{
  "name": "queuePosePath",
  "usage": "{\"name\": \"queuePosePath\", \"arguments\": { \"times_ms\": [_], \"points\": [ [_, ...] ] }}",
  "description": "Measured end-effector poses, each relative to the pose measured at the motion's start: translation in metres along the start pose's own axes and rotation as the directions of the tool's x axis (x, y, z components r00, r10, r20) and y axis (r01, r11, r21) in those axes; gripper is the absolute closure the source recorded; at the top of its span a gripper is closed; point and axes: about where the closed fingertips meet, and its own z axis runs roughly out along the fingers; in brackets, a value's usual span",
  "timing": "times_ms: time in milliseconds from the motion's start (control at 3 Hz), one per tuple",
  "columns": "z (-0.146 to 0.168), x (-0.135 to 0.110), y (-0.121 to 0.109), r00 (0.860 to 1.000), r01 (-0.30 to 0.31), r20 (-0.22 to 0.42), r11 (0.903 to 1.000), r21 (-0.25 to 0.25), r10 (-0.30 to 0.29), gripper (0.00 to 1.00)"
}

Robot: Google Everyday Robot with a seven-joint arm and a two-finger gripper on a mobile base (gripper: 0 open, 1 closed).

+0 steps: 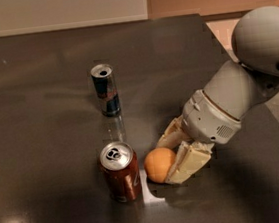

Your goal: Move orange near coke can

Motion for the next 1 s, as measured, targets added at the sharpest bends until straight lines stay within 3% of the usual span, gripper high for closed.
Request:
{"name": "queuePosePath", "arguments": {
  "times_ms": [667, 1000],
  "points": [
    [0.0039, -0.0005, -0.0006, 1.000, 0.002, 0.012, 1.0000, 0.000, -0.002, 0.12],
    [0.0045, -0.0016, -0.0002, 1.000, 0.004, 0.011, 1.0000, 0.000, -0.004, 0.00]
  ]
}}
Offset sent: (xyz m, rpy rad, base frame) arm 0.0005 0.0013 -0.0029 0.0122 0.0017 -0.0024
